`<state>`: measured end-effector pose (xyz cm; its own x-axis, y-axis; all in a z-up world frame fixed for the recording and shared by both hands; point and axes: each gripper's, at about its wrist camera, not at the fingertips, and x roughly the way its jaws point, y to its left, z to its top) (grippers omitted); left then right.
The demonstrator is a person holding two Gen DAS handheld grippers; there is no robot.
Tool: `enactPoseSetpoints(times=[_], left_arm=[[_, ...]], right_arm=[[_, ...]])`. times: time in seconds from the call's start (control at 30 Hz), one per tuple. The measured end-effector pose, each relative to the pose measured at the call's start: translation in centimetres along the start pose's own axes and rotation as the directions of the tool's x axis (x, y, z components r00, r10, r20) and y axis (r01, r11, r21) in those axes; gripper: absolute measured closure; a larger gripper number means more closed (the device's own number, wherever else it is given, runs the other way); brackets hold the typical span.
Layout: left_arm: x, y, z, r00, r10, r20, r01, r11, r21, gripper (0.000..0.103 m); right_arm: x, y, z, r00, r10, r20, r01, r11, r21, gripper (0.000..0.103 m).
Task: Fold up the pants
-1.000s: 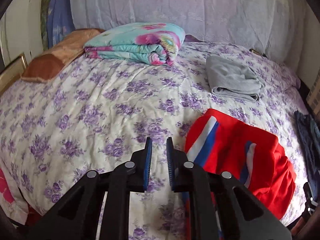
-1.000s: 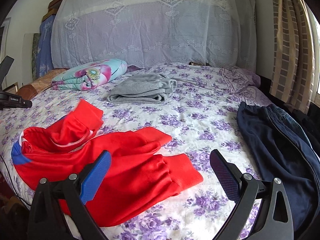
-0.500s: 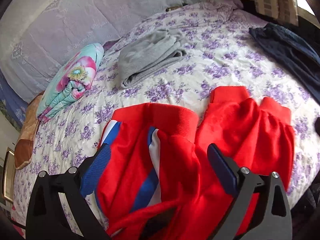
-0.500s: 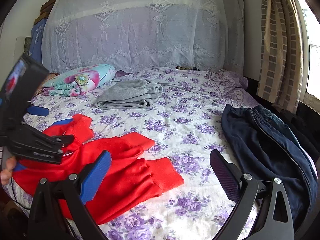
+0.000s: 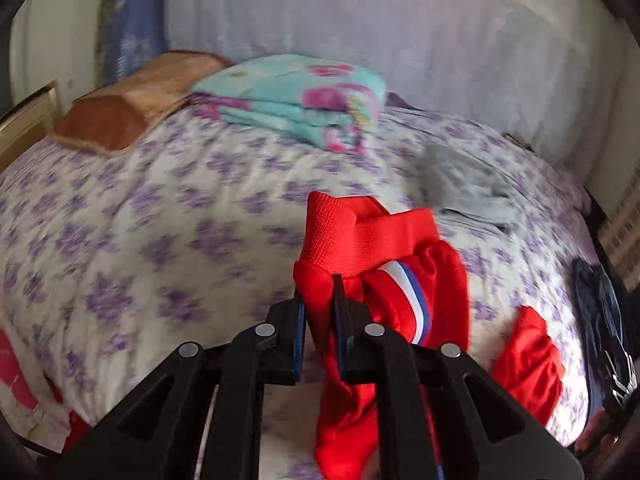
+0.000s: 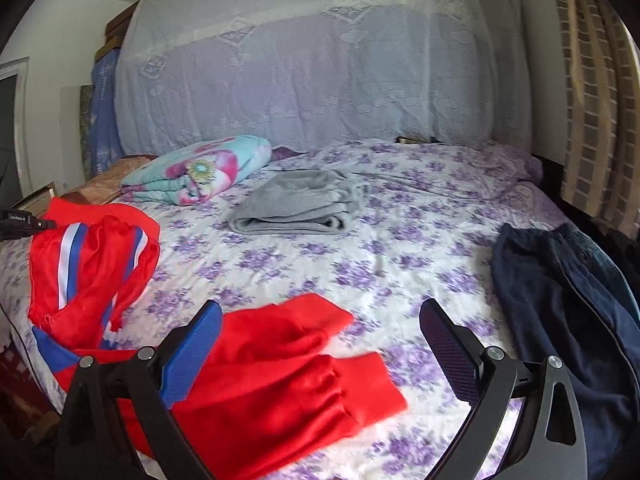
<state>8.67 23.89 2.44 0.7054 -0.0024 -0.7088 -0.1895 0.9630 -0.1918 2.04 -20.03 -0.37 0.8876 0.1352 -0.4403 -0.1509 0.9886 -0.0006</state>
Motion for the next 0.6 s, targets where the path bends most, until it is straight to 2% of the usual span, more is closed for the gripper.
enactPoseSetpoints(times=[0.07,0.13,0.2,0.3,0.37,0.43,0.53,0.6], left_arm=[[1.3,5.1,-1.7,0.996,0.068,-0.064,-0.074,0.993,-0.092,0.092],[3.0,9.0,-4.3,0.986,0.07,-0.152,-0.094,0.983,-0.16,0.092],[3.6,11.2,-6.7,0.983,0.052,-0.176,-0.088,0.974,-0.208,0.087],[2.8,11.7,-8.0,0.989,0.047,-0.14,-0.079,0.971,-0.228,0.071],[2.1,11.6,-8.0,0.993,0.05,-0.11,-0.075,0.969,-0.236,0.041],[2.0,11.4,-7.9,0.996,0.034,-0.088,-0.055,0.968,-0.243,0.022],[2.6,11.0,-8.3,0.994,-0.007,-0.107,-0.02,0.968,-0.25,0.017],[3.3,10.7,-8.8,0.993,-0.001,-0.121,-0.029,0.97,-0.241,0.016]], right_arm=[[2.0,1.9,1.6,0.995,0.088,-0.036,-0.089,0.996,-0.029,0.004],[4.3,4.0,3.2,0.979,0.183,-0.093,-0.188,0.981,-0.046,0.004],[7.0,6.4,4.9,0.95,0.271,-0.156,-0.283,0.958,-0.056,0.003],[11.1,11.1,6.7,0.885,0.385,-0.262,-0.415,0.907,-0.068,0.004],[13.9,14.7,7.6,0.84,0.442,-0.316,-0.489,0.868,-0.086,0.003],[17.0,18.0,8.0,0.804,0.466,-0.37,-0.53,0.843,-0.09,0.003],[21.8,22.2,7.7,0.749,0.484,-0.453,-0.574,0.815,-0.079,0.003],[24.6,24.6,6.6,0.723,0.445,-0.529,-0.571,0.815,-0.096,0.003]])
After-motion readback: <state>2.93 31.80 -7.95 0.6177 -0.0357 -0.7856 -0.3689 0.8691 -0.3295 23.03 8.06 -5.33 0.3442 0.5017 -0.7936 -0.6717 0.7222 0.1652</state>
